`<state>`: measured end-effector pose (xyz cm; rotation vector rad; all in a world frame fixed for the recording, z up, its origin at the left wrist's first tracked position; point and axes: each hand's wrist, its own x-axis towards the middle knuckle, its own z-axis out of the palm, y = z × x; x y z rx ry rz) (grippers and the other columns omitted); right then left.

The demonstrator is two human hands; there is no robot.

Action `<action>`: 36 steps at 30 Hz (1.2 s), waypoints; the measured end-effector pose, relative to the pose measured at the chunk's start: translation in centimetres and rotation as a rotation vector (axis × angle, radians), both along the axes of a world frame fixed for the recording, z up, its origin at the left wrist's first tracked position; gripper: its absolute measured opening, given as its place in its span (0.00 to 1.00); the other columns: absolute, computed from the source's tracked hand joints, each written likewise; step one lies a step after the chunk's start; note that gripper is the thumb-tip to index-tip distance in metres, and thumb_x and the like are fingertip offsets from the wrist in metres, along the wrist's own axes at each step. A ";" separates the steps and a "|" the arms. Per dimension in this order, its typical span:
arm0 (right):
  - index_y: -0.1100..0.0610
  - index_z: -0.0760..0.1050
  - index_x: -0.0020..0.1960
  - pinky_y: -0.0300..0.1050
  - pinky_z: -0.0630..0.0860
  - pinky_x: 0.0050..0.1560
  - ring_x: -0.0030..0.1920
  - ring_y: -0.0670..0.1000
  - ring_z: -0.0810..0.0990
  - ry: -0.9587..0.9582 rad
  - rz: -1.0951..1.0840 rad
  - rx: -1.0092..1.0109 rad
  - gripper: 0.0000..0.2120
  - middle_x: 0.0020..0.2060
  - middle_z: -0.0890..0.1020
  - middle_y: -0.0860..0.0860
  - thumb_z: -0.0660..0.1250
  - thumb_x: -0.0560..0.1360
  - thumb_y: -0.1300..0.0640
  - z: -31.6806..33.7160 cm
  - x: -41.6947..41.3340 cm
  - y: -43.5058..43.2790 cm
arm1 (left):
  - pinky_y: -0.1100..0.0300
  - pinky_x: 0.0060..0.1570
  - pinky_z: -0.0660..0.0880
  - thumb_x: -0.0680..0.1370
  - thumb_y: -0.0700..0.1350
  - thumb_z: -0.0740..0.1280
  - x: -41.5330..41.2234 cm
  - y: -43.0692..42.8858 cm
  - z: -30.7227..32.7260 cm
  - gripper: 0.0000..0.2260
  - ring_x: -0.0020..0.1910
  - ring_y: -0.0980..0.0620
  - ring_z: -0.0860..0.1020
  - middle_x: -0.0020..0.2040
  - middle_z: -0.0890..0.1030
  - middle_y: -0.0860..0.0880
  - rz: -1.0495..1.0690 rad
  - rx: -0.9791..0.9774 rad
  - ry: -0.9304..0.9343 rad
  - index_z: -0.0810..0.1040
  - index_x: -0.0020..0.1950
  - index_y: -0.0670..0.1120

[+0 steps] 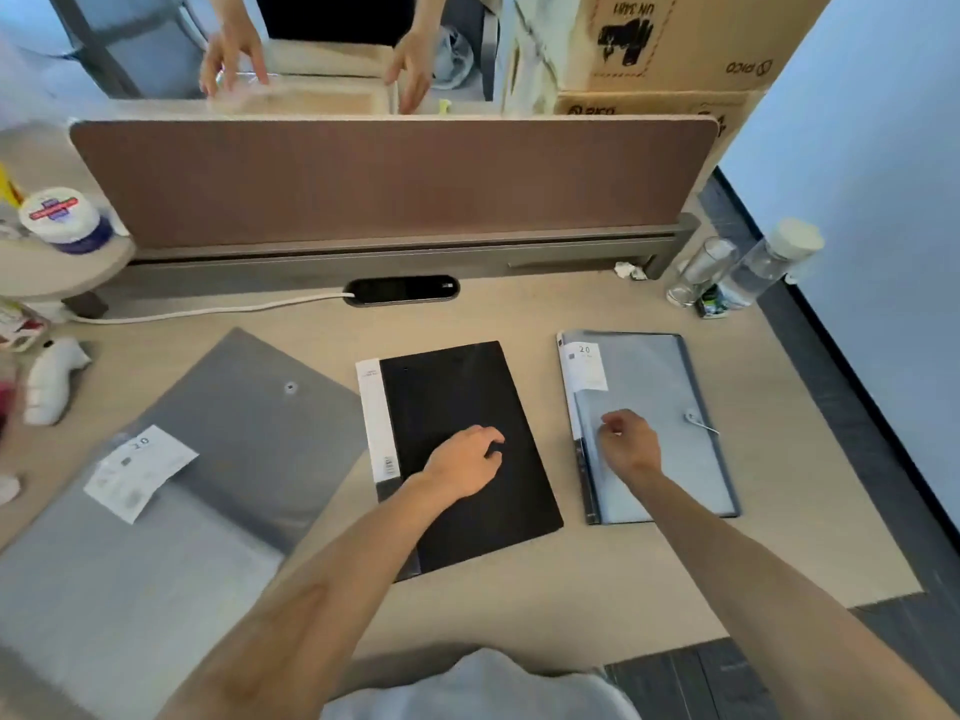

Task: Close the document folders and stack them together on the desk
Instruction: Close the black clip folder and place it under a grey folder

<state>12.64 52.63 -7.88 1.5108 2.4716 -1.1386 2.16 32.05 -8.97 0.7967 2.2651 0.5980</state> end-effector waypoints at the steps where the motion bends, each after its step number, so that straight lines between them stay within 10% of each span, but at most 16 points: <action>1: 0.59 0.77 0.59 0.44 0.73 0.55 0.58 0.58 0.79 0.018 -0.008 -0.008 0.13 0.57 0.81 0.56 0.61 0.76 0.61 -0.2 0.6 1.3 | 0.54 0.65 0.70 0.81 0.47 0.58 0.5 1.3 0.0 0.16 0.65 0.48 0.73 0.68 0.73 0.48 0.004 -0.006 -0.020 0.71 0.69 0.49; 12: 0.62 0.65 0.68 0.58 0.64 0.66 0.66 0.66 0.67 -0.124 -0.087 -0.037 0.22 0.65 0.70 0.66 0.58 0.79 0.51 -4.2 5.3 16.0 | 0.54 0.66 0.69 0.77 0.49 0.64 6.4 16.1 -0.5 0.31 0.67 0.46 0.71 0.72 0.65 0.47 0.366 0.083 -0.509 0.53 0.76 0.49; 23: 0.58 0.73 0.50 0.46 0.70 0.47 0.47 0.57 0.77 0.062 -0.122 -0.167 0.09 0.43 0.78 0.53 0.62 0.77 0.52 -3.7 5.5 18.1 | 0.50 0.56 0.77 0.71 0.46 0.74 6.0 18.1 -0.5 0.25 0.54 0.45 0.81 0.56 0.82 0.44 0.970 0.363 -0.887 0.71 0.64 0.44; 36: 0.63 0.75 0.42 0.43 0.71 0.35 0.38 0.54 0.79 0.206 -0.113 -0.440 0.13 0.39 0.81 0.58 0.55 0.77 0.60 -4.2 -5.6 3.0 | 0.52 0.42 0.79 0.72 0.45 0.72 1.8 1.5 1.3 0.18 0.47 0.45 0.82 0.52 0.80 0.44 1.144 0.519 -0.537 0.70 0.58 0.47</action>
